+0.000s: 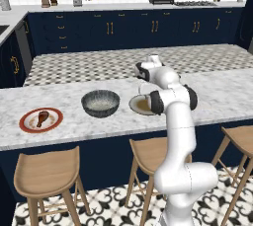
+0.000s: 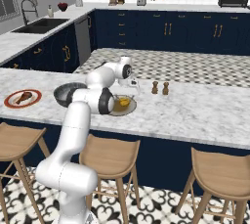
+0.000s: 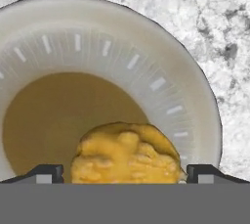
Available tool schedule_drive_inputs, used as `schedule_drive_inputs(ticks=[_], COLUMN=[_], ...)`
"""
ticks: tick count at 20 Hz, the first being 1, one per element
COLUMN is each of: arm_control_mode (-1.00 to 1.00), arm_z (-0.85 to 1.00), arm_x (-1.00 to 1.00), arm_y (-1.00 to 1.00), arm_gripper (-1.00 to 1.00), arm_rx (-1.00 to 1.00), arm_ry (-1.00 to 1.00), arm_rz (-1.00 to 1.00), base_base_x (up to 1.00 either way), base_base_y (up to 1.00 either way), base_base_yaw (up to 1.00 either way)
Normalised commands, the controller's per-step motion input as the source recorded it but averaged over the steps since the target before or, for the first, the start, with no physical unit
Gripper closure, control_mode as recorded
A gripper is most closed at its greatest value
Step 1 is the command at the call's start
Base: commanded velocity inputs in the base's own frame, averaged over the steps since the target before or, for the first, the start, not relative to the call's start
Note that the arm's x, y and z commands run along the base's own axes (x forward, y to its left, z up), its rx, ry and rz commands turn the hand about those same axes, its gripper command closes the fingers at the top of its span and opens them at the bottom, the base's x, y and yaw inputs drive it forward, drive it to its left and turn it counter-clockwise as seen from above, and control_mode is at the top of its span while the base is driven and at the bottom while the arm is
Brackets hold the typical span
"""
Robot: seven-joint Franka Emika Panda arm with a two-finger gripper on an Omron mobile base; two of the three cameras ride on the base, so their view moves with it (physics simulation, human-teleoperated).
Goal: Pick the chicken drumstick and squash from their plates and place them in the bowl. Then put the bowl in the fridge.
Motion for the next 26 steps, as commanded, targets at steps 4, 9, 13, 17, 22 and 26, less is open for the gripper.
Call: schedule_drive_inputs(ticks=[4,9,13,17,22,26], arm_control_mode=[-1.00,-1.00,-1.00,-1.00,-1.00,-1.00], arm_z=[-0.14,-0.07,-0.13,-0.19,-0.35,0.00], arm_x=[-0.41,-0.39,-0.05,0.01,0.00,-0.09], arm_y=[0.00,0.00,0.00,0.00,0.00,0.00], arm_gripper=[-1.00,-1.00,-1.00,-1.00,1.00,1.00], arm_rx=[0.00,0.01,0.00,0.00,0.00,0.00], arm_ry=[0.06,0.07,-0.01,-0.07,-0.05,-0.06], arm_rz=[0.00,-0.01,-0.01,0.00,0.00,0.00], base_base_x=[0.00,0.00,0.00,0.00,0.00,0.00], base_base_y=[0.00,0.00,0.00,0.00,0.00,0.00], base_base_yaw=[0.00,0.00,0.00,0.00,0.00,0.00])
